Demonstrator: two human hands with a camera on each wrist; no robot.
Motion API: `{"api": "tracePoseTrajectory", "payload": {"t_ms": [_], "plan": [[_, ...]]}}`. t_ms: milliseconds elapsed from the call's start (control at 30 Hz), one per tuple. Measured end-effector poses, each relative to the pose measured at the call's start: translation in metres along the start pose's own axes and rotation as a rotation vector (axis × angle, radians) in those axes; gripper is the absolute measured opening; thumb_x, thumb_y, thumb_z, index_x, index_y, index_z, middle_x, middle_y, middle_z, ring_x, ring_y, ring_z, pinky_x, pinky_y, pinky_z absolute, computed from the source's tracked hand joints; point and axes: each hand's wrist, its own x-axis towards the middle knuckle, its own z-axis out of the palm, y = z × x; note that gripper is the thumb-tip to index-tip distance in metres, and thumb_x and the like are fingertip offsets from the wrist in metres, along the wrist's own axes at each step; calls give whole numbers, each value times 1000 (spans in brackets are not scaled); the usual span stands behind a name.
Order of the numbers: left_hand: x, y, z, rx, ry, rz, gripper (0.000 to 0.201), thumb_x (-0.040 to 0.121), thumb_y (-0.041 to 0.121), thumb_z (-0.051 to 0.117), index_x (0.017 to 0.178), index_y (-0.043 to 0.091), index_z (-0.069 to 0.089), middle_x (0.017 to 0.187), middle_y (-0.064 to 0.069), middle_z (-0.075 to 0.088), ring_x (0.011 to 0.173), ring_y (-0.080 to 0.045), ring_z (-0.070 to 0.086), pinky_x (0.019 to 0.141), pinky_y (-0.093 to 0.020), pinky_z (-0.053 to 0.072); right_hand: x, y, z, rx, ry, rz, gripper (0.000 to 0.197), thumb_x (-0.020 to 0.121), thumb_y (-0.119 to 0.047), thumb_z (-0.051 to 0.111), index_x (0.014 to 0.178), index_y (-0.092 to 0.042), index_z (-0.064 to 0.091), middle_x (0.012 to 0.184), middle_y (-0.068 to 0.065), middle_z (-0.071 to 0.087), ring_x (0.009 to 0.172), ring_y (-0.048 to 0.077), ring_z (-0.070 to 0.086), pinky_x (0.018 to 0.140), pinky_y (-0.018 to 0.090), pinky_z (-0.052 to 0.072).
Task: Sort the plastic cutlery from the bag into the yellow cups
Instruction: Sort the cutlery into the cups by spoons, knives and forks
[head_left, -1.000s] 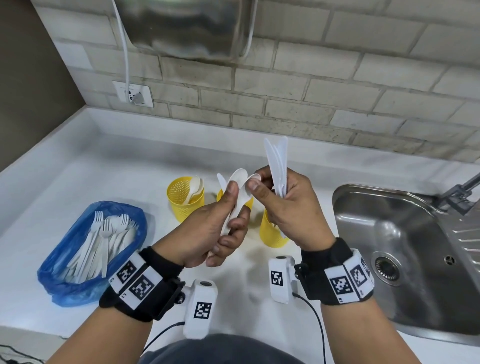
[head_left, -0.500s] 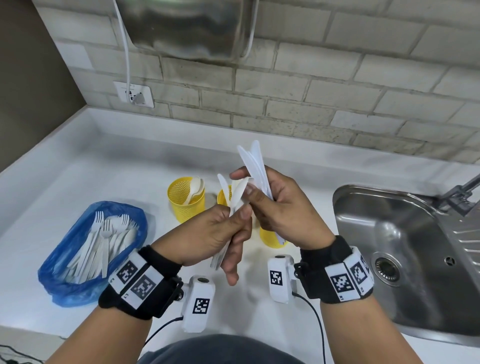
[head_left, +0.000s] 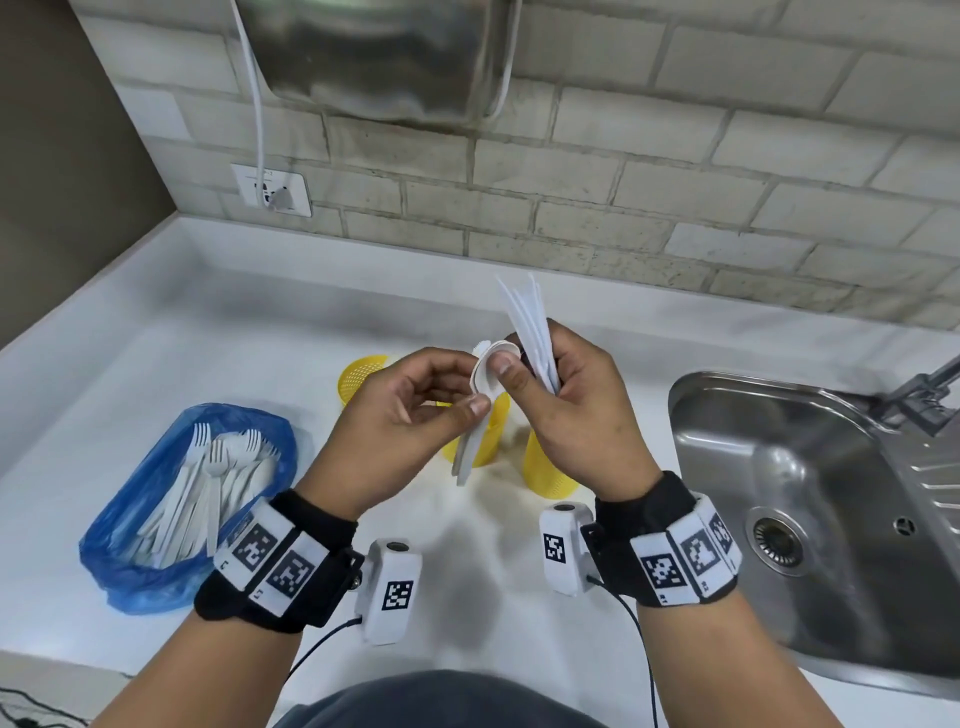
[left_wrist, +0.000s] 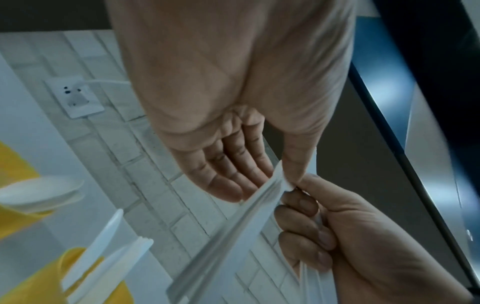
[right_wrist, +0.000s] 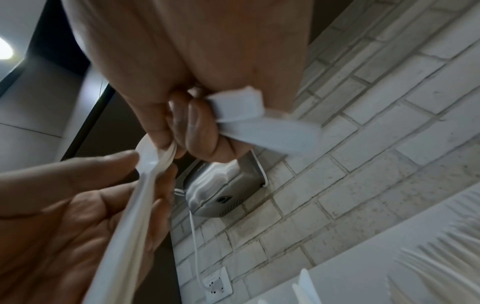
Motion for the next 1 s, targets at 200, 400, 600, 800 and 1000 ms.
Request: {"api": "tracePoseTrajectory", "payload": {"t_ms": [200, 400, 600, 800, 1000], "plan": [[0, -2, -2, 149, 51, 3, 21, 93, 4, 72, 109, 18, 72, 88, 7, 73, 82, -13, 67, 83, -41, 62, 3, 11, 17, -9, -32, 1, 14, 97, -31, 65, 97, -17, 66, 85, 9, 69, 80, 32, 65, 77, 53, 55], [12, -7, -33, 271, 242, -9, 26, 93, 10, 72, 108, 30, 68, 90, 4, 72, 80, -24, 69, 78, -46, 62, 12, 21, 12, 385, 141, 302, 17, 97, -27, 51, 98, -13, 61, 64, -3, 37, 49, 15, 29, 48, 27, 25], [33, -5, -75, 434, 483, 9, 19, 96, 19, 66, 111, 26, 58, 93, 9, 68, 80, -15, 71, 82, -43, 61, 27, 34, 9, 698, 355, 340, 9, 108, -13, 43, 101, -12, 48, 69, 3, 48, 60, 19, 48, 61, 32, 44], [56, -18, -90, 611, 459, -60, 20, 94, 22, 66, 112, 19, 58, 94, 3, 70, 84, -22, 72, 84, -40, 57, 41, 49, 31, 579, 301, 234, 10, 111, -22, 39, 107, -17, 47, 75, 2, 63, 76, 26, 65, 86, 43, 52], [64, -46, -88, 774, 373, -138, 20, 93, 17, 67, 112, 13, 60, 95, 0, 66, 86, -23, 65, 76, -26, 43, 46, 78, 65, 291, 223, 216, 13, 109, -25, 40, 101, -23, 50, 75, 0, 58, 78, 23, 59, 86, 45, 48]]}}
